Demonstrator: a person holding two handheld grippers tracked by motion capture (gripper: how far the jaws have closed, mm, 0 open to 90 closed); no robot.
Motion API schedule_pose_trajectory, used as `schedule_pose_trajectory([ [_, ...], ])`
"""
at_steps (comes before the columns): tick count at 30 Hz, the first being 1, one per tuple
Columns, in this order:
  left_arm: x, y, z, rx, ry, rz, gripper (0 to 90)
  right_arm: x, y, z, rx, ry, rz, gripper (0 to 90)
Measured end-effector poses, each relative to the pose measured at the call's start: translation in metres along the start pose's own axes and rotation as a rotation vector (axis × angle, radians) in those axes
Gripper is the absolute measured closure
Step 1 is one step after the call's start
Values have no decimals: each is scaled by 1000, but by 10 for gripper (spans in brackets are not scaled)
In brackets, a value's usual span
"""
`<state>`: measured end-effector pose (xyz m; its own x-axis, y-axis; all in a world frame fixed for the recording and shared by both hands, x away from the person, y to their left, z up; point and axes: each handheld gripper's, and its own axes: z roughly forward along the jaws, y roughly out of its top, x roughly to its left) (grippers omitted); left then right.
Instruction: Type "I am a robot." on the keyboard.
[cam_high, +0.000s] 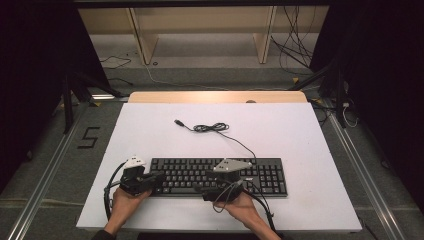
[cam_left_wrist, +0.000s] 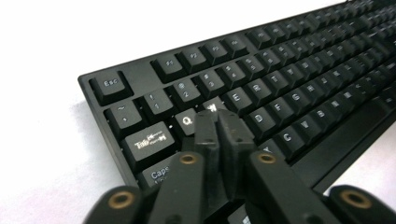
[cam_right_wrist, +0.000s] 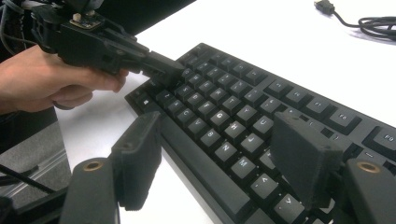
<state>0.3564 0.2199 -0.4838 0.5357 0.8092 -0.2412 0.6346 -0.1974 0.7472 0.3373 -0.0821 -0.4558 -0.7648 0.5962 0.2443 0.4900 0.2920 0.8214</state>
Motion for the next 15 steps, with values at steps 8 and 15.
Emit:
schedule_pose_trajectory([
  [8,-2,1,-14,-70,-17,-23,692,0,0,0,-2,1,-3,339],
  [15,-4,1,-20,-93,-33,-42,546,1,-1,3,-1,7,-3,338],
])
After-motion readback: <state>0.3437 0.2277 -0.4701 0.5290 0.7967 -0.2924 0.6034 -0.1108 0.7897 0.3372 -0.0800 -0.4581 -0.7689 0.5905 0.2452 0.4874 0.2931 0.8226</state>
